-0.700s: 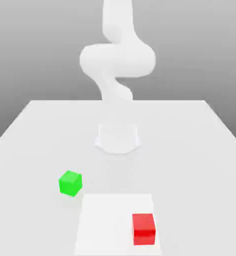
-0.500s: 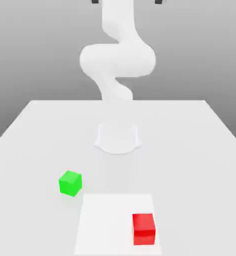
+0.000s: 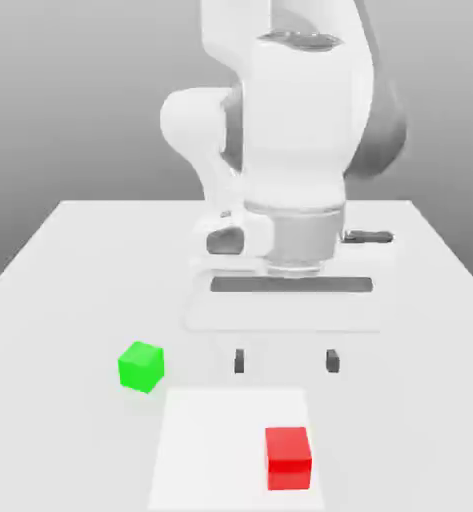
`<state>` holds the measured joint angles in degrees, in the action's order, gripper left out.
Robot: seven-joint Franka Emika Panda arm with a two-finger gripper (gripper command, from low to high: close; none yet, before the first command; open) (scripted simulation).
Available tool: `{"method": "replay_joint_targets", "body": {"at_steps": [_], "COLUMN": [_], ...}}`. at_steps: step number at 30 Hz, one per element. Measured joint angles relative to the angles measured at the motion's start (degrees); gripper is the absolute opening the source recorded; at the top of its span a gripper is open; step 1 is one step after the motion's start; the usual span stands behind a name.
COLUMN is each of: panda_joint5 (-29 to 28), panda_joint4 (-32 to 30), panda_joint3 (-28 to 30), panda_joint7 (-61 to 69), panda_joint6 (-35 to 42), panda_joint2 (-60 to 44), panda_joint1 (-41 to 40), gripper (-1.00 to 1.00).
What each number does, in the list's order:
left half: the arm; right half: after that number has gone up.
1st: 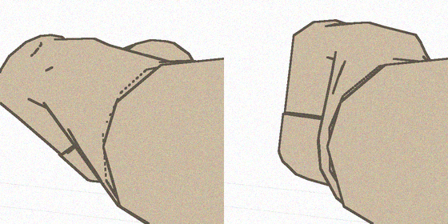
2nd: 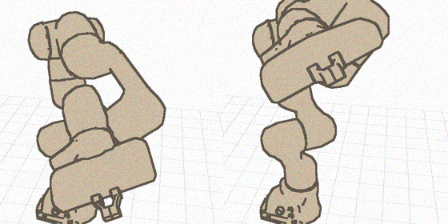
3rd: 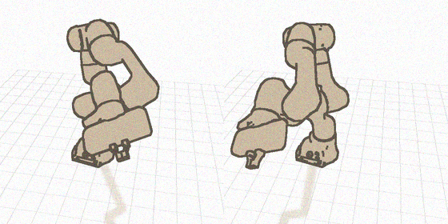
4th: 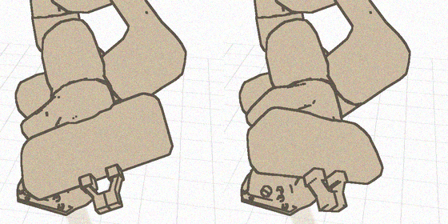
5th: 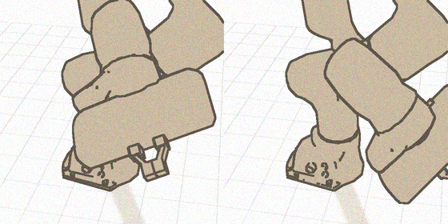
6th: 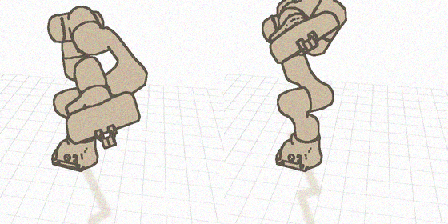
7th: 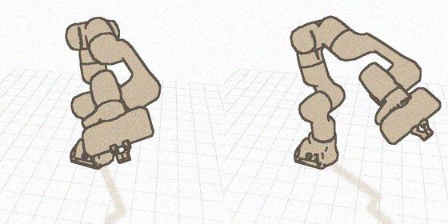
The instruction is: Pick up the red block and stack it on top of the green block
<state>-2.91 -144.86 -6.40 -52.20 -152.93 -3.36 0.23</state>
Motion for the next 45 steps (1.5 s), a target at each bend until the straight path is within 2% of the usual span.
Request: {"method": "replay_joint_targets", "body": {"at_steps": [7,8,15,20,28,37,45], "panda_joint5": [-2.0,-2.4,-2.6,0.0,-6.9,-7.1,-2.3], "panda_joint4": [-0.2,0.1,0.1,-1.4,-13.1,-27.4,-28.3], "panda_joint3": [1.6,2.0,2.0,0.4,7.9,17.9,21.1], "panda_joint7": [-2.0,-2.3,-2.4,-0.5,1.7,9.9,13.7], "panda_joint6": [-9.9,-11.2,-11.4,-3.9,-0.8,0.2,-13.1], "panda_joint2": [-14.5,-16.1,-16.3,-7.3,7.7,23.0,10.5], "panda_joint1": [1.7,2.1,2.1,1.0,-10.7,-18.7,-15.8], "gripper": [0.00,-1.00,-1.00,-1.00,-1.00,-1.00,-1.00]}}
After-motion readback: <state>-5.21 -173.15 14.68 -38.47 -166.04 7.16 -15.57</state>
